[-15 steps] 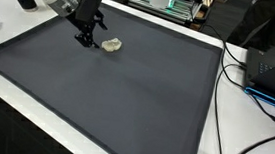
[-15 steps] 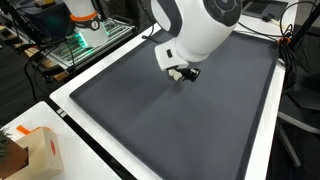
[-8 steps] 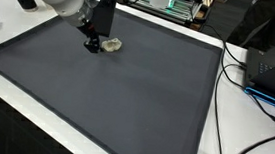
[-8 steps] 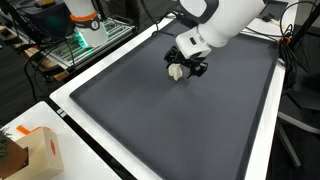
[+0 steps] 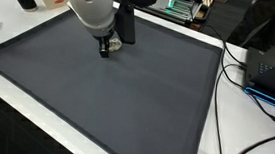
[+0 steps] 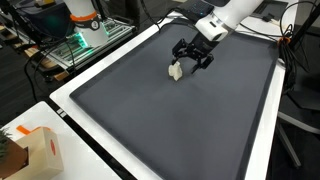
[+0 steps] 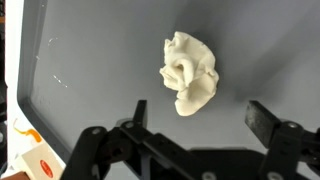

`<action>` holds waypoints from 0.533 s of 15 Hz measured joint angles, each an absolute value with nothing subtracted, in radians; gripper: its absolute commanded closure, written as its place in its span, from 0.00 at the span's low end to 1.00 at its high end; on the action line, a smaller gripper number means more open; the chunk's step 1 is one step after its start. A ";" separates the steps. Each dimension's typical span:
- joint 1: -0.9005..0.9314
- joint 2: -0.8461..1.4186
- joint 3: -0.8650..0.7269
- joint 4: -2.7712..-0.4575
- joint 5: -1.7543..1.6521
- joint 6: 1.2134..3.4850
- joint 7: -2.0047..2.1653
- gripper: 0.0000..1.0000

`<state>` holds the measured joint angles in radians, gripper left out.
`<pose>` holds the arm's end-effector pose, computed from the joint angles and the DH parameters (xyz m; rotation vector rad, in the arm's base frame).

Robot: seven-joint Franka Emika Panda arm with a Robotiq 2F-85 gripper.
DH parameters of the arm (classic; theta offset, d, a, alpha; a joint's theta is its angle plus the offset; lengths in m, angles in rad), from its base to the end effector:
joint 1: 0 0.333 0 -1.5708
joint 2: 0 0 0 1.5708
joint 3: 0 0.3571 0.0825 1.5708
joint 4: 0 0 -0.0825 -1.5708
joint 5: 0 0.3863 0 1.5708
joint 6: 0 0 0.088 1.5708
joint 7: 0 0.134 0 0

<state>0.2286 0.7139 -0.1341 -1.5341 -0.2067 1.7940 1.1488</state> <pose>0.6700 0.0524 0.2194 2.3475 -1.2064 -0.2704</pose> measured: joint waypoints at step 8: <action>0.315 0.692 -0.105 -1.602 -0.443 1.836 1.125 0.00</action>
